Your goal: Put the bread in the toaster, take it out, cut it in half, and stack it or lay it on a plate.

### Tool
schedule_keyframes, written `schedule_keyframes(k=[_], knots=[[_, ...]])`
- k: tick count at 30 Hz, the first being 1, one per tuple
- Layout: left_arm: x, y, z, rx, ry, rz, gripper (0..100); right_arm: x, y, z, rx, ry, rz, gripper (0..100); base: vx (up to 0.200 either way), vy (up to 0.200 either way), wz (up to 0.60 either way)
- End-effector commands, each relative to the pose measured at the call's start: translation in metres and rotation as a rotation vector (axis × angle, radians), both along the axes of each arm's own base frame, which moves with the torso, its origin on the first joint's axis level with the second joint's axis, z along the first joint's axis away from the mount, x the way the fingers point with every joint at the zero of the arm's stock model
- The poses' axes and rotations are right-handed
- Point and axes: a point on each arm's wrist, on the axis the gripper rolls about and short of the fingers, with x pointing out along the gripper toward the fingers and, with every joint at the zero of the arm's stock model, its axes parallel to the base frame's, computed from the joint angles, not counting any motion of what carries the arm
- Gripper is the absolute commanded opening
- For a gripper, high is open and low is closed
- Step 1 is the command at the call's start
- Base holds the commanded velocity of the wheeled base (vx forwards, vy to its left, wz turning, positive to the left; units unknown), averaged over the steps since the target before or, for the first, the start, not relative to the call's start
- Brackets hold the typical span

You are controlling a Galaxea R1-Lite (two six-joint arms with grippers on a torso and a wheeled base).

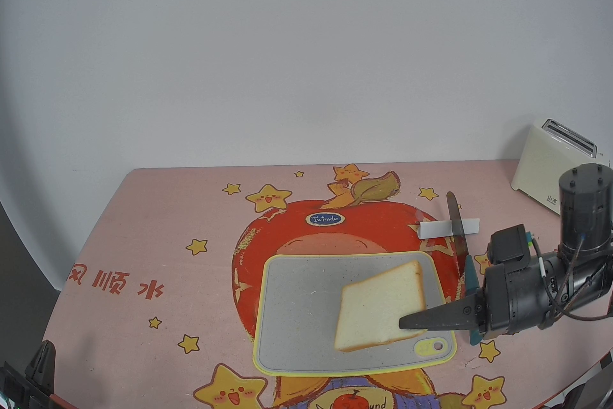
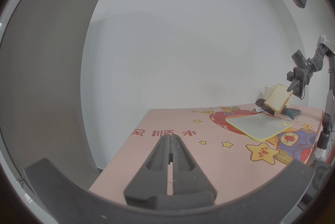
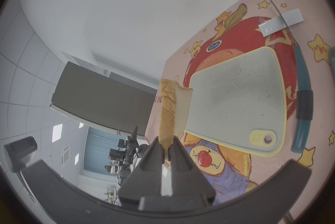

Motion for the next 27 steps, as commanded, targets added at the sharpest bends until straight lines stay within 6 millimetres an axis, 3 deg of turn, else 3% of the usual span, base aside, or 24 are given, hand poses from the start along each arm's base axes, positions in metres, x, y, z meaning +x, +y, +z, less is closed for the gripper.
schedule_keyframes(k=[1, 10, 16, 27], knots=[[0.000, 0.000, -0.005, 0.000, 0.001, 0.000, 0, 0.016, 0.008, -0.009, -0.015, 0.036, 0.019, 0, 0.000, 0.000, 0.00], [0.000, 0.000, -0.005, 0.000, 0.001, 0.000, 0, 0.036, 0.024, -0.019, -0.023, 0.071, 0.066, 0, 0.000, 0.000, 0.00], [0.000, 0.000, -0.005, 0.000, 0.001, 0.000, 0, 0.054, 0.026, -0.041, -0.066, 0.101, 0.070, 0, 0.000, 0.000, 0.00], [0.000, 0.000, -0.005, 0.000, 0.001, 0.000, 0, 0.072, 0.024, -0.040, -0.059, 0.092, 0.030, 0, 0.000, 0.000, 0.00]])
